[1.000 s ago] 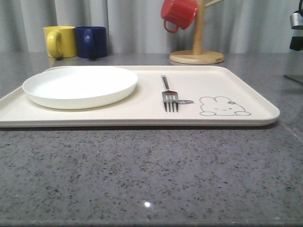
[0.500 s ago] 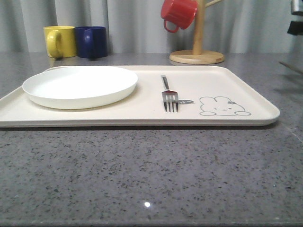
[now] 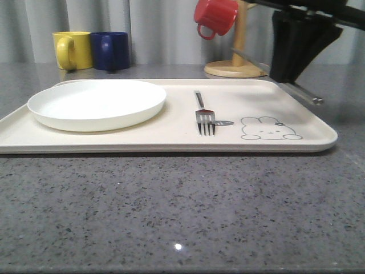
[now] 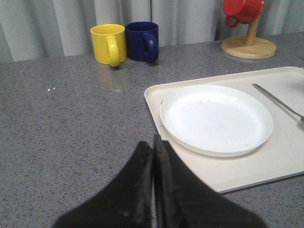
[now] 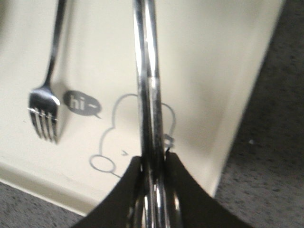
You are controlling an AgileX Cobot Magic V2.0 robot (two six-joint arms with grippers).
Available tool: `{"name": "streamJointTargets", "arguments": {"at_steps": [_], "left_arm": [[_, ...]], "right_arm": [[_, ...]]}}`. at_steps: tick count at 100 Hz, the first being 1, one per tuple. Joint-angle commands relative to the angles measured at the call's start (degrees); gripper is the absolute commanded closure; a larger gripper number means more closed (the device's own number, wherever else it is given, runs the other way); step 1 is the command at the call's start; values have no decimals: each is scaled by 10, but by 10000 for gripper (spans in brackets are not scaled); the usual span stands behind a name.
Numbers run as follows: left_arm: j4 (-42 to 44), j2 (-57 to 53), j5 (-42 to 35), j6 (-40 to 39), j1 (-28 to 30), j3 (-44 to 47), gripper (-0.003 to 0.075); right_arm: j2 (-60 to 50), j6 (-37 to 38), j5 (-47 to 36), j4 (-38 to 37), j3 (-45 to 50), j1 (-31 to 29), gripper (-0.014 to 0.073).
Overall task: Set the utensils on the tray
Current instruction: 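Grasp the steel chopsticks with the right gripper and carry them over, then release the chopsticks beside the fork and raise the right gripper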
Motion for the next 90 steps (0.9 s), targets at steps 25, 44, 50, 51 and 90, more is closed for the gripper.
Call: {"name": "streamJointTargets", "arguments": {"at_steps": [25, 44, 50, 51, 90], "left_arm": [[-2, 6, -42, -2, -4, -16, 739], [-2, 6, -42, -2, -4, -16, 739], [-2, 6, -42, -2, -4, -16, 739], [-2, 6, -42, -2, -4, -16, 739], [-2, 6, -42, -2, -4, -16, 739]], "right_arm": [[33, 176, -91, 7, -14, 22, 674], [46, 190, -105, 4, -14, 22, 672], [49, 190, -102, 0, -14, 22, 647], [49, 190, -101, 0, -14, 22, 641], [22, 178, -104, -23, -15, 22, 237]]}}
